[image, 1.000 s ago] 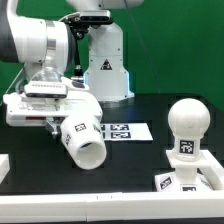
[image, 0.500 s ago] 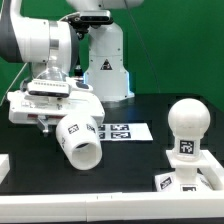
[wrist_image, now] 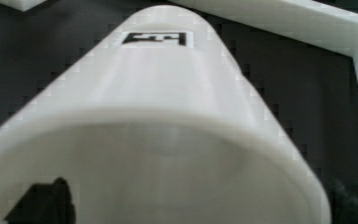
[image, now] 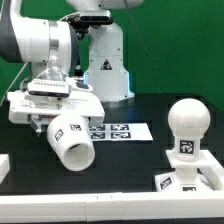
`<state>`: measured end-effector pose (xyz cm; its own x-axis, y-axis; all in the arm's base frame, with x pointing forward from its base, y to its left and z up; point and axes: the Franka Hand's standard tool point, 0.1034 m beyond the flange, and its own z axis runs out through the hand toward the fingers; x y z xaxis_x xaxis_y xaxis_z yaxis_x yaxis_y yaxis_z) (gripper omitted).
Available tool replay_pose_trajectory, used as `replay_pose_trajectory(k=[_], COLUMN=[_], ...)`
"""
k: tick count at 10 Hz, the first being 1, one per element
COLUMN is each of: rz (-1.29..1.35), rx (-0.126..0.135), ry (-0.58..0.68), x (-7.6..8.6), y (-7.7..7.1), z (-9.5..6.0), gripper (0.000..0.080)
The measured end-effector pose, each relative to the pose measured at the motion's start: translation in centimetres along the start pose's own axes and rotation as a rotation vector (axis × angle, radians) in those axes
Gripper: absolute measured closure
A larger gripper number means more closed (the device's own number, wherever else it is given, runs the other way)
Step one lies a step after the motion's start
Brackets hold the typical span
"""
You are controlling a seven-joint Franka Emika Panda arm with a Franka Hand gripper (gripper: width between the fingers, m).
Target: Assemble lamp
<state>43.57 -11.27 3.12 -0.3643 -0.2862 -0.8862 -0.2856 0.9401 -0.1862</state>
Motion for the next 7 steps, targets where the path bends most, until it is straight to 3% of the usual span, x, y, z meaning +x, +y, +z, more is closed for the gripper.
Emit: replay_pose_trajectory(k=[7], rz=[0.000], rx=[0.000], ry=[0.000], x=[0.01], y=[0.00], z=[-0.01], gripper=[0.0101])
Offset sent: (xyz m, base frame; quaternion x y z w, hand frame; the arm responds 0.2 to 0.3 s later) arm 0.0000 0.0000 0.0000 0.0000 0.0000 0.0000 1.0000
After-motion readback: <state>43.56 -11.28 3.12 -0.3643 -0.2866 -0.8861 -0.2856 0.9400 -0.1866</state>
